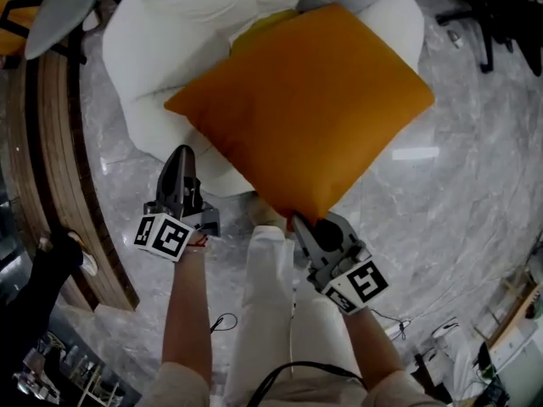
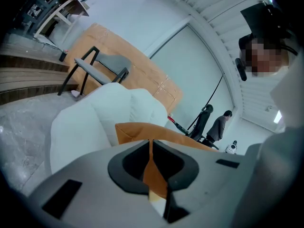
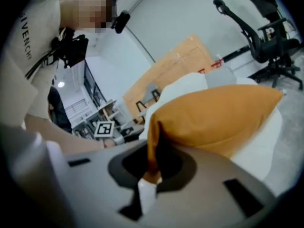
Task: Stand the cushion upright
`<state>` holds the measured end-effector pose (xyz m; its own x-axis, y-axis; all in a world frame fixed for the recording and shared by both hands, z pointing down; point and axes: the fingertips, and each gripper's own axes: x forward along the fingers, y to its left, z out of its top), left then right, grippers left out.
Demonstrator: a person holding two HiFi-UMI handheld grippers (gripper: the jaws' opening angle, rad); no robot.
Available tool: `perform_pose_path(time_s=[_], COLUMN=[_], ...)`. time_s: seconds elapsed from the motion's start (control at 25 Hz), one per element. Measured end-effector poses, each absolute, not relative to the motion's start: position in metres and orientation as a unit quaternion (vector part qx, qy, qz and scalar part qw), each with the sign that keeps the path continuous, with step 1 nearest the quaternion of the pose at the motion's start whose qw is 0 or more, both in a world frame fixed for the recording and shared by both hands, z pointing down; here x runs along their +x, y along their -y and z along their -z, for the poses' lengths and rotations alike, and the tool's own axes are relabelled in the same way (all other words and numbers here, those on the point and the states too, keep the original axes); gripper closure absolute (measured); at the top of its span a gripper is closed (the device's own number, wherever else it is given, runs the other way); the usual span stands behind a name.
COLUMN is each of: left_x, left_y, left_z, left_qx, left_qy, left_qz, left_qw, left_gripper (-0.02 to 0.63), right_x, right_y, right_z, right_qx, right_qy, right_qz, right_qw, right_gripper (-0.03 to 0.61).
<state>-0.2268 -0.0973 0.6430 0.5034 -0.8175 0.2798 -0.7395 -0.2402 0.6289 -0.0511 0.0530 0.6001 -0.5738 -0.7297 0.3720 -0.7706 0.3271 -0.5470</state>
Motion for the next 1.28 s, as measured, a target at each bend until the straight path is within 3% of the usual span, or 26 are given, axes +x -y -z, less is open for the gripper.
perform_pose_path(time_s=[1.16, 1.28], left_x=[-0.239, -0.238], left_y=[0.133, 0.141], left_z=[-0.582, -0.572], left_qx=[0.796, 0.800], left_qy=[0.492, 0.490], left_qz=[0.070, 0.075], left_qw=[0.345, 0.338], left_gripper=[0.583, 0.535], right_x=[-0.018, -0.009], right_y=[0.006, 0.000], right_z=[-0.419, -0.408], right_qx=[0.436, 0.426], right_qy=[0.862, 0.865], right_qz=[-0.254, -0.254], right_qw=[-0.056, -0.070], right_gripper=[0.549, 0.549])
